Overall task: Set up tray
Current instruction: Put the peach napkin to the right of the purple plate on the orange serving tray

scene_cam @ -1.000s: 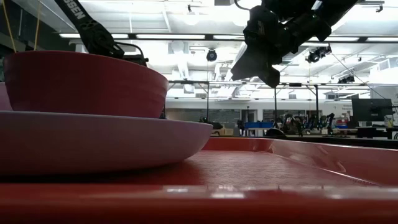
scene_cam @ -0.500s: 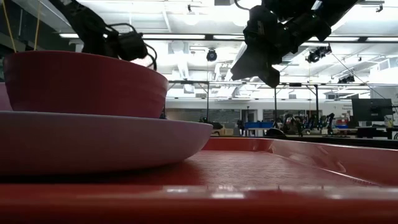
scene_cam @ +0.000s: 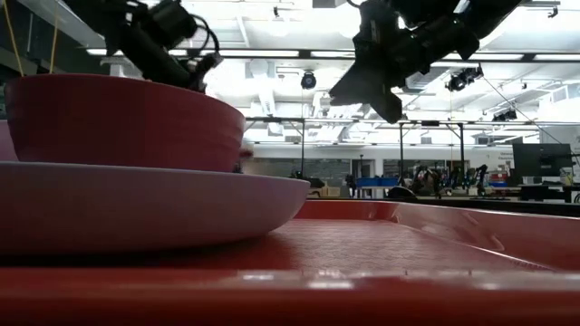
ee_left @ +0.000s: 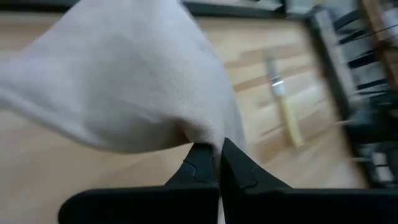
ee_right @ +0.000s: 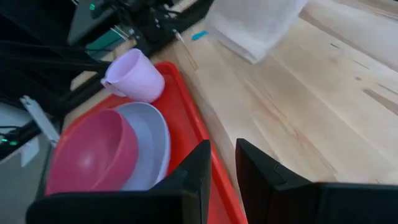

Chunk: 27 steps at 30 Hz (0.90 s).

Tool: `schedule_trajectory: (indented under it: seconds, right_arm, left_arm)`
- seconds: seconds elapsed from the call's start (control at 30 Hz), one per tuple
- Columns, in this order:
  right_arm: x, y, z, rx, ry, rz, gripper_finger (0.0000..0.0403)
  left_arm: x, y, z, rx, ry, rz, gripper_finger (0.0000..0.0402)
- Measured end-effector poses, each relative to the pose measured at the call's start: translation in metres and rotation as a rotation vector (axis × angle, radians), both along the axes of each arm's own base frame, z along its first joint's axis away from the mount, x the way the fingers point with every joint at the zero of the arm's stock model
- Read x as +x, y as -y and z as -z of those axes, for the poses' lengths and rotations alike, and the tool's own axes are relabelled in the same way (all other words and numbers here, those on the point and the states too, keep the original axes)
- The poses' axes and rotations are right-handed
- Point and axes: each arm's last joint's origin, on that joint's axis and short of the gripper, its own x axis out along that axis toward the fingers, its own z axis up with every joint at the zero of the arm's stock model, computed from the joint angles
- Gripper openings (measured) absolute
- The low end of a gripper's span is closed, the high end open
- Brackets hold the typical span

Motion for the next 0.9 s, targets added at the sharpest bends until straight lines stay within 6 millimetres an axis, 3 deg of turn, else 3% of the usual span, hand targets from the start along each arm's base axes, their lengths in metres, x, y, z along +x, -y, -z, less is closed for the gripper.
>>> schedule_trajectory:
  seconds: [0.23, 0.53, 0.9]
  right_arm:
    - [0.002, 0.004, -0.007, 0.041, 0.079, 0.029, 0.0053]
    - [-0.001, 0.027, -0.013, 0.133, 0.158, 0.082, 0.0053]
    - [-0.005, 0.048, -0.025, 0.112, 0.285, 0.098, 0.0053]
  left_arm:
    - [-0.002, 0.005, -0.022, 0.042, 0.173, 0.083, 0.0024]
    - [0.001, 0.007, -0.032, 0.040, 0.281, 0.191, 0.0024]
    - [0.006, 0.010, -0.046, 0.003, 0.456, 0.272, 0.0024]
